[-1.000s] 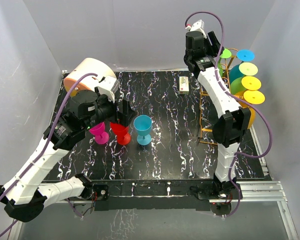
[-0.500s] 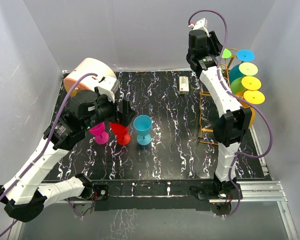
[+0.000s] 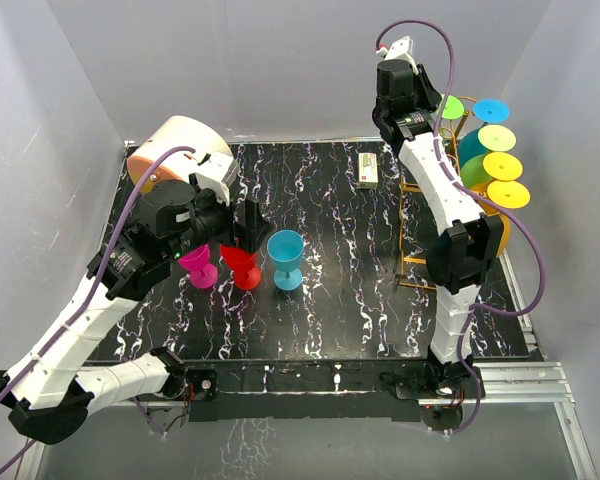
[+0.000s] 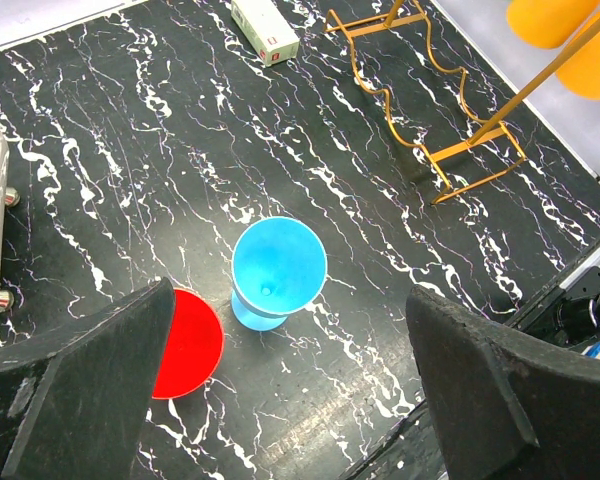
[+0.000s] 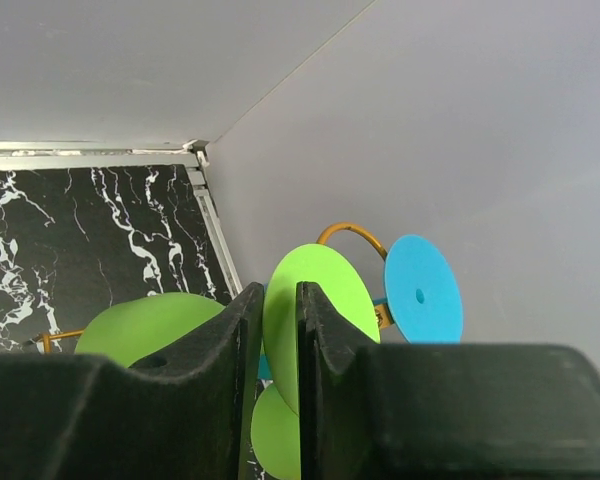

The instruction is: Take the wine glass off the wine glass rack

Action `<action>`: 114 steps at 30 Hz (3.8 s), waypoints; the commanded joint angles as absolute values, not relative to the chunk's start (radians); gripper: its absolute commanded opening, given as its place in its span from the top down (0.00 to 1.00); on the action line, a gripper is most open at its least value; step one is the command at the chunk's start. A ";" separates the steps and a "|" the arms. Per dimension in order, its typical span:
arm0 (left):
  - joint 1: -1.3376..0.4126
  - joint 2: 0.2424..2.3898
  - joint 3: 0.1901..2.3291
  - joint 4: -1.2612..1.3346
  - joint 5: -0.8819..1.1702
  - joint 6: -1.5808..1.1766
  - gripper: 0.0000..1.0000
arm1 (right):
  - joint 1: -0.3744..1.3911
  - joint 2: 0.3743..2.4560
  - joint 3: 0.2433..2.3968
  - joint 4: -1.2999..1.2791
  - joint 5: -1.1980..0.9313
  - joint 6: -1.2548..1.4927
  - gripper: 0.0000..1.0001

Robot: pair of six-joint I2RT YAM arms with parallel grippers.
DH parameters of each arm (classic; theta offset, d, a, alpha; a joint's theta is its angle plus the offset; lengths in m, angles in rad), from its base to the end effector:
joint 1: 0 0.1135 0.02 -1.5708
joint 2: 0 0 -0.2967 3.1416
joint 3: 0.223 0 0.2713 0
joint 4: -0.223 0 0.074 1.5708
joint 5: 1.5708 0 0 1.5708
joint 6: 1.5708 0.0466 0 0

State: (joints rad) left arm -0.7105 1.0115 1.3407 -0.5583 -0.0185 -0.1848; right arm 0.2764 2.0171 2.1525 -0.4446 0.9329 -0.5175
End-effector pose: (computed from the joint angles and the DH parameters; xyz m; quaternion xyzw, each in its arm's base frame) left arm 0.1605 -0.1370 0.4799 0.1980 0.7579 -0.2625 0.5635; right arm 0.4903 0.1002 0.4453 -0.0342 0.7677 -0.4239 0.4793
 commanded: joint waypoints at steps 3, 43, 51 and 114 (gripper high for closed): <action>-0.715 0.996 1.348 -0.562 -0.026 -0.177 0.01 | 0.273 2.004 2.211 -0.415 0.927 -0.506 0.85; -0.715 0.998 1.383 -0.573 0.031 -0.276 0.01 | 0.322 1.910 2.295 -0.474 0.790 -0.387 0.96; -0.715 0.999 1.423 -0.535 0.032 -0.365 0.01 | 0.350 1.807 2.345 -0.628 0.534 -0.094 1.00; -1.053 1.799 2.066 -1.150 -0.163 -0.665 1.00 | 0.350 0.675 1.336 -0.298 0.295 0.103 0.23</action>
